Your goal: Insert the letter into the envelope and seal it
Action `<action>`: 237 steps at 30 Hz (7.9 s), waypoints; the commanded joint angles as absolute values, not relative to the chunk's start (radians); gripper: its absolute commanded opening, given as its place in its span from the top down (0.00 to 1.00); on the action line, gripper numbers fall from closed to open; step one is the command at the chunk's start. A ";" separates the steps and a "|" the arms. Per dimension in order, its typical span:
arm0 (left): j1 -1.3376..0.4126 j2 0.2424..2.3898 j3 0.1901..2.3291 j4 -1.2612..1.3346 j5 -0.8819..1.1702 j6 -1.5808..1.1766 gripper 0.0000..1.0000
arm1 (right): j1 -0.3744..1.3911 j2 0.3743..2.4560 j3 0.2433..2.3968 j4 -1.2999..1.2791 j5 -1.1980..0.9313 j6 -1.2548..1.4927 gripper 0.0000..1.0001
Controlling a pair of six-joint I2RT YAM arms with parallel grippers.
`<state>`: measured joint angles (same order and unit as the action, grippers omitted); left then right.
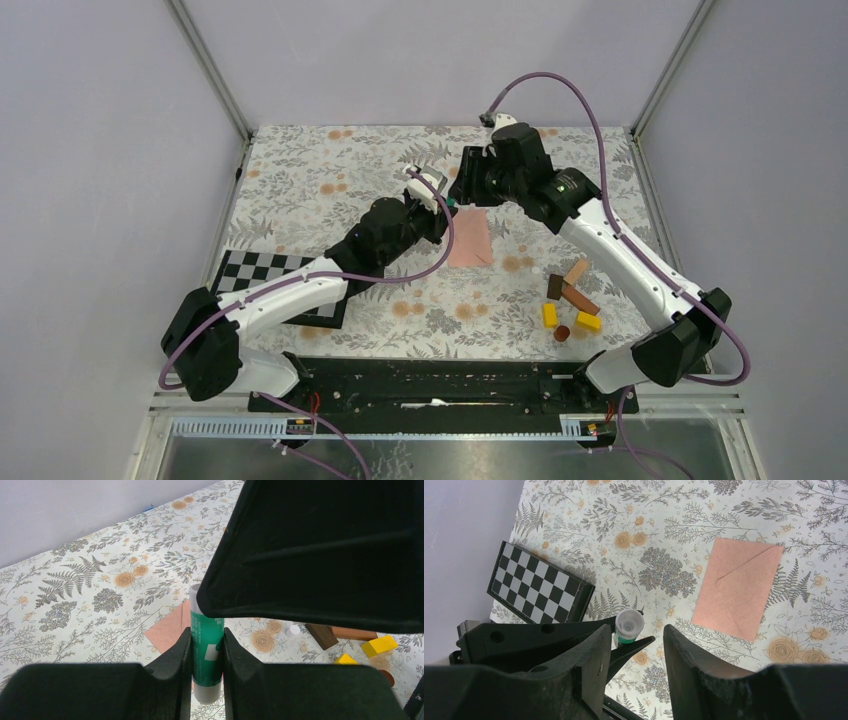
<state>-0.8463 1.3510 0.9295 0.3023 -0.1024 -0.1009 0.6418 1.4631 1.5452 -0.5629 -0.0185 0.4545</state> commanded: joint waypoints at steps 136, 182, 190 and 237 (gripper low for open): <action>-0.784 1.276 0.943 0.285 0.006 -0.138 1.00 | 0.686 1.490 1.633 -0.598 -0.042 0.394 0.49; -0.635 1.294 0.863 0.512 0.624 -0.572 1.00 | 0.525 1.369 1.470 -0.354 -0.818 0.224 0.46; -0.615 1.303 0.835 0.410 0.286 -0.656 1.00 | 0.518 1.295 1.508 -0.519 -0.126 0.331 0.20; -0.479 1.216 0.745 0.279 0.038 -1.038 1.00 | 0.323 1.551 0.845 -0.358 0.227 0.497 0.59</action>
